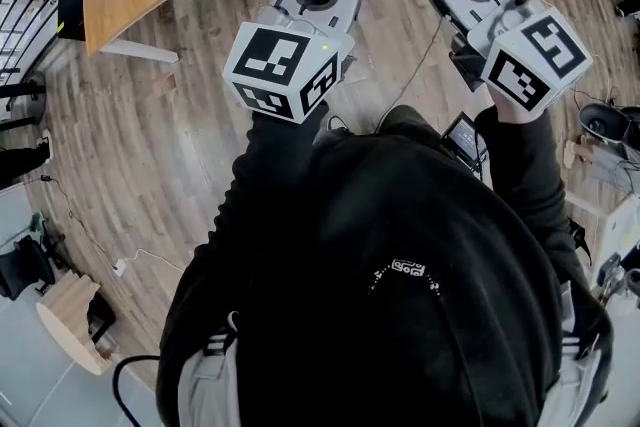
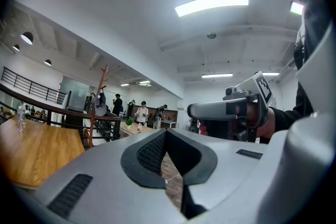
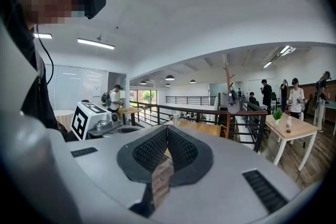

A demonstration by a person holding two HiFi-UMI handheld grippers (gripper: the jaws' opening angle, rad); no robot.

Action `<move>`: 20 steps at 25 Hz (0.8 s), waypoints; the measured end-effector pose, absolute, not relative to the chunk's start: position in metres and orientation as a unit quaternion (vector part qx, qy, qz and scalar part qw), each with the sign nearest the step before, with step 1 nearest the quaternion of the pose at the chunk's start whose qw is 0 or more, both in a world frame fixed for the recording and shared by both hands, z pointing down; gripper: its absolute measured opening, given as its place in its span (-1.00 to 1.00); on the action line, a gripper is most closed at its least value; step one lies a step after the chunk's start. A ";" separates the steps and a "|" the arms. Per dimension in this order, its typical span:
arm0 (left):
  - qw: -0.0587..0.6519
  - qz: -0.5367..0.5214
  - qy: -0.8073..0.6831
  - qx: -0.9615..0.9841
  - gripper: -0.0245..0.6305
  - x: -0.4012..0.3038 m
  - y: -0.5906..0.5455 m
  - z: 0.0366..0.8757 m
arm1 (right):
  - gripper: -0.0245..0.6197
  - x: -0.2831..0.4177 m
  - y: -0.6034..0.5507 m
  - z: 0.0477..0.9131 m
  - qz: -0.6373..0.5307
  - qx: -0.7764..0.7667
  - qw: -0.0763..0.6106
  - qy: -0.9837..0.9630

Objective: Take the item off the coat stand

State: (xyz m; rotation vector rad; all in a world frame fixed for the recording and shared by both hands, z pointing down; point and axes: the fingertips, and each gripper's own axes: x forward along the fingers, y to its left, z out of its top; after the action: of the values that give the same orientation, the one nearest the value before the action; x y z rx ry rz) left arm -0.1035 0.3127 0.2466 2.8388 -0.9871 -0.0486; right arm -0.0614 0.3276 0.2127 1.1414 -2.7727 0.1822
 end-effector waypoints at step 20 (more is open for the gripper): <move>0.058 0.017 -0.369 0.928 -0.92 -0.118 0.250 0.253 | -0.87 -0.061 0.247 0.205 0.066 0.352 0.024 -0.933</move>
State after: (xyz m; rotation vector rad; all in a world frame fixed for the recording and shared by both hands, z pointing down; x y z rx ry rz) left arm -0.1175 0.2499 0.2533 2.8119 -1.1182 0.0512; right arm -0.0610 0.2473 0.2051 1.0889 -2.8887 0.2052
